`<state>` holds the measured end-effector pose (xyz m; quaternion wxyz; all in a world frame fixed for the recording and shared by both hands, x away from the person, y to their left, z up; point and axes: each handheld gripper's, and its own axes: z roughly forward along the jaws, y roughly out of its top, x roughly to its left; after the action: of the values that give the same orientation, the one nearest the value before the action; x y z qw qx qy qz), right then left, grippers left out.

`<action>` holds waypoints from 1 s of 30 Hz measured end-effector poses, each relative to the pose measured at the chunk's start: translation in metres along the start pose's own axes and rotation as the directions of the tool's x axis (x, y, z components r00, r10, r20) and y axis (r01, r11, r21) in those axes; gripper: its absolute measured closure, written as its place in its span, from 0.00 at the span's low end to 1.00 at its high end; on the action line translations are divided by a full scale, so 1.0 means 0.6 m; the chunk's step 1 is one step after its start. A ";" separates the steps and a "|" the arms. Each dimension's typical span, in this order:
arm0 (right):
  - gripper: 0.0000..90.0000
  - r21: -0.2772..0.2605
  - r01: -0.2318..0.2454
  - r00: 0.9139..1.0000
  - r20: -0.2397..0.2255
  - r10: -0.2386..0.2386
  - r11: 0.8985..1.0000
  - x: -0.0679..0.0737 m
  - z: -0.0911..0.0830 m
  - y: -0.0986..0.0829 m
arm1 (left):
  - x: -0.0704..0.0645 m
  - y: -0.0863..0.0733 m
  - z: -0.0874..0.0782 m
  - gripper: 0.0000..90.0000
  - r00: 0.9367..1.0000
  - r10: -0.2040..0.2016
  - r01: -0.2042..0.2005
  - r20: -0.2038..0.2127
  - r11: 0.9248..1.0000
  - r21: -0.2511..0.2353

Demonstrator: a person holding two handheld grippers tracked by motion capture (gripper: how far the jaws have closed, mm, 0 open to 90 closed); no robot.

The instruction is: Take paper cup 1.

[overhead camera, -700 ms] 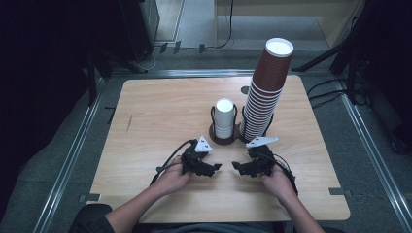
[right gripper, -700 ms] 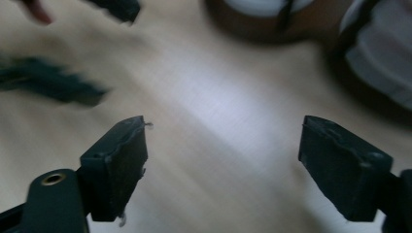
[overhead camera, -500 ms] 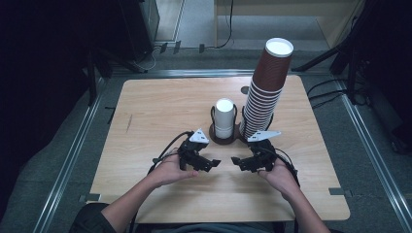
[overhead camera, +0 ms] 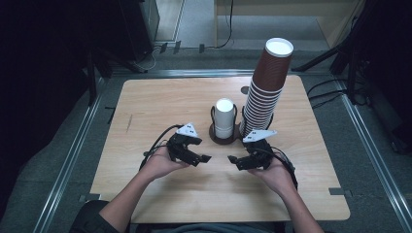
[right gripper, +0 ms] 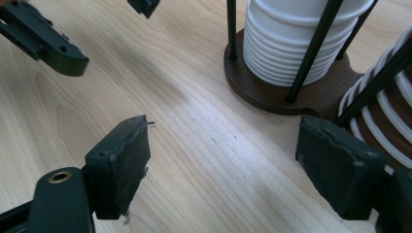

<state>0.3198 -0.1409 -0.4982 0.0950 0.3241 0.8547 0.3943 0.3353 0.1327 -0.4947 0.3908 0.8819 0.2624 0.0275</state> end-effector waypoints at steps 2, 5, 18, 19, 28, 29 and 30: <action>0.27 0.007 -0.003 1.000 -0.008 0.003 1.000 -0.002 0.001 0.000 | 0.003 -0.001 -0.004 0.24 1.000 -0.012 0.012 0.016 1.000 0.005; 0.30 0.008 0.003 1.000 -0.021 -0.003 1.000 -0.001 0.003 0.000 | 0.005 0.000 -0.011 0.20 1.000 0.000 0.001 0.030 1.000 -0.020; 0.45 -0.007 0.036 0.999 -0.022 -0.036 0.999 -0.001 0.009 0.007 | 0.021 0.004 -0.022 0.23 1.000 -0.017 0.018 0.020 0.999 -0.035; 0.46 -0.011 0.042 0.999 -0.021 -0.042 0.999 0.000 0.010 0.009 | 0.023 0.004 -0.022 0.23 1.000 -0.019 0.019 0.017 0.999 -0.041; 0.68 -0.033 0.018 1.000 -0.003 -0.018 0.999 -0.002 0.013 0.033 | 0.048 0.040 -0.034 0.23 0.999 -0.030 0.031 0.030 0.998 -0.062; 0.70 -0.029 0.015 1.000 0.002 -0.015 0.999 -0.003 0.014 0.037 | 0.051 0.043 -0.035 0.23 0.999 -0.027 0.029 0.028 0.998 -0.057; 0.70 -0.029 0.015 1.000 0.002 -0.015 0.999 -0.003 0.014 0.037 | 0.051 0.043 -0.035 0.23 0.999 -0.027 0.029 0.028 0.998 -0.057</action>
<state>0.3353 -0.1262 -0.4879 0.1035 0.3167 0.8511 0.4058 0.3677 0.1469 -0.4667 0.4199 0.8668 0.2685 0.0175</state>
